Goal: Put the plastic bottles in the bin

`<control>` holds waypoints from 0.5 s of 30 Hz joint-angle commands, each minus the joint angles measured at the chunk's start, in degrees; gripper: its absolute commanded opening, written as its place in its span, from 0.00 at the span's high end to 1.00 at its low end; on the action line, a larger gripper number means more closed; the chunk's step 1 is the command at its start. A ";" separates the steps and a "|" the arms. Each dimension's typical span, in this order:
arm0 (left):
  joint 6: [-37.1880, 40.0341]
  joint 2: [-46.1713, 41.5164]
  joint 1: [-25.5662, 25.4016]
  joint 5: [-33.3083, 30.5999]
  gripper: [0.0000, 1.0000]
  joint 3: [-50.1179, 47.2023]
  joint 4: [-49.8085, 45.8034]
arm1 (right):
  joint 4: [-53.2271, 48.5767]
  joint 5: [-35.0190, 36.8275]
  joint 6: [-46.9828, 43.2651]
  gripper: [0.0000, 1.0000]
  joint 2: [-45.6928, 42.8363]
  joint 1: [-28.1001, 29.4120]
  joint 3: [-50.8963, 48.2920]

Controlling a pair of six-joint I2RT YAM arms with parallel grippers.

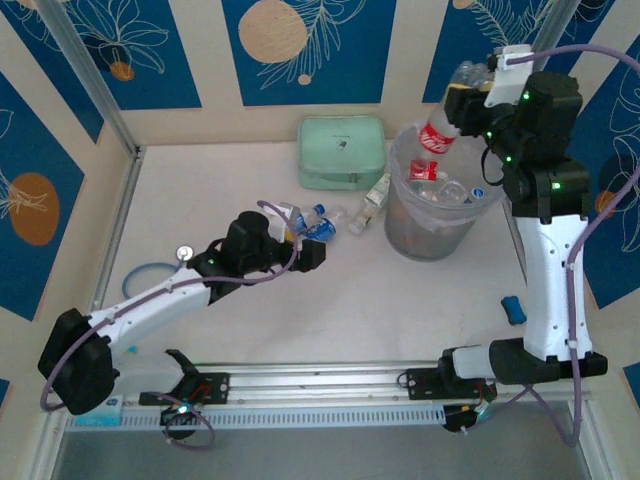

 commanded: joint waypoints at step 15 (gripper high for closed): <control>-0.70 -0.87 0.46 -2.00 0.00 -0.80 -1.41 | -12.67 8.03 -6.30 0.92 18.39 -5.61 1.59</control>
